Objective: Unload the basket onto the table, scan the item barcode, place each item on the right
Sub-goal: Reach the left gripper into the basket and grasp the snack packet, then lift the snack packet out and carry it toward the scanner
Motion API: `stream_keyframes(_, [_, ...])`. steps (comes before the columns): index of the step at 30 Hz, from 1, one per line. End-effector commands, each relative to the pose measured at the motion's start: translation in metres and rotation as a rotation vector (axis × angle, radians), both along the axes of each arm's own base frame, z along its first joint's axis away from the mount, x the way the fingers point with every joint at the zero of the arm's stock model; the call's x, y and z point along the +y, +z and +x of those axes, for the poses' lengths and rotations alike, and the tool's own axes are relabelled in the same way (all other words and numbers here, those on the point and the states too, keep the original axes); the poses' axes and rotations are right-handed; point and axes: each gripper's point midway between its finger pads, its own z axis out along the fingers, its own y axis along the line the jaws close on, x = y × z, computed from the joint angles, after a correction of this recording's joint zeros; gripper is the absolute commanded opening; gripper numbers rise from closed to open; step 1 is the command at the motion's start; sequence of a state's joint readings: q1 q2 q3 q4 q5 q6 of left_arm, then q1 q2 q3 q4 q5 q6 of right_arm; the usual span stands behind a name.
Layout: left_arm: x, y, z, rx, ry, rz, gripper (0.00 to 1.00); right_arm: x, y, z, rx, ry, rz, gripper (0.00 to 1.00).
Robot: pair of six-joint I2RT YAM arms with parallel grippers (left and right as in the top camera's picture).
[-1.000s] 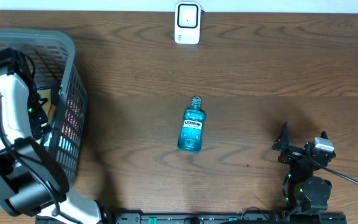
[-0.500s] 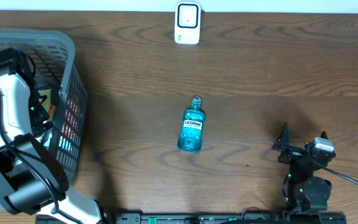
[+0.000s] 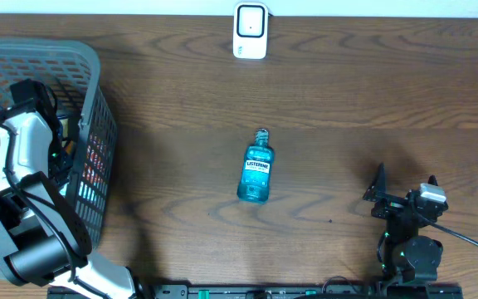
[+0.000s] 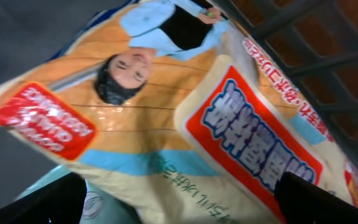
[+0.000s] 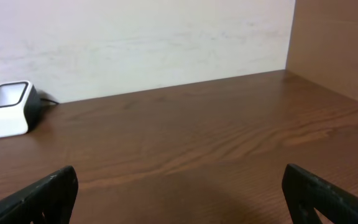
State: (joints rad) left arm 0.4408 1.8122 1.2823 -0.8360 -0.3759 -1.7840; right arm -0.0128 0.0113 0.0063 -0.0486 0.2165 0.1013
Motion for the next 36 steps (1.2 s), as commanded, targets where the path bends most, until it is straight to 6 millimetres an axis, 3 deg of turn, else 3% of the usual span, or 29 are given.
stream_keyframes(1, [0.004, -0.010, -0.008, 0.036, 0.015, 0.025, 0.98, -0.002, 0.000, -0.001, 0.003, -0.007, -0.009, 0.99])
stream_keyframes(13, [0.019, -0.027, -0.006, 0.044, 0.040, 0.044, 0.98, -0.002, 0.000, -0.001, 0.003, -0.006, -0.009, 0.99])
stream_keyframes(20, [0.039, -0.026, -0.003, 0.020, 0.011, 0.068, 1.00, -0.002, 0.000, -0.001, 0.003, -0.006, -0.009, 0.99])
stream_keyframes(21, [0.042, -0.026, -0.004, 0.025, 0.000, 0.068, 0.94, -0.002, 0.000, -0.001, 0.003, -0.006, -0.009, 0.99])
stream_keyframes(22, [0.045, -0.026, -0.005, 0.033, -0.011, 0.067, 0.82, -0.002, 0.000, -0.001, 0.003, -0.006, -0.009, 0.99])
stream_keyframes(24, [0.049, -0.026, -0.010, 0.055, -0.036, 0.062, 0.44, -0.002, 0.000, -0.001, 0.003, -0.006, -0.009, 0.99])
stream_keyframes(27, [0.055, -0.023, -0.014, 0.081, -0.086, 0.057, 0.10, -0.002, 0.000, -0.001, 0.003, -0.006, -0.009, 0.99])
stream_keyframes(31, [0.056, -0.007, -0.001, 0.037, -0.201, 0.032, 0.07, -0.002, 0.000, -0.001, 0.003, -0.006, -0.009, 0.99])
stream_keyframes(36, [0.050, 0.040, 0.034, -0.132, -0.392, 0.055, 0.07, -0.002, 0.000, -0.001, 0.003, -0.006, -0.009, 0.99])
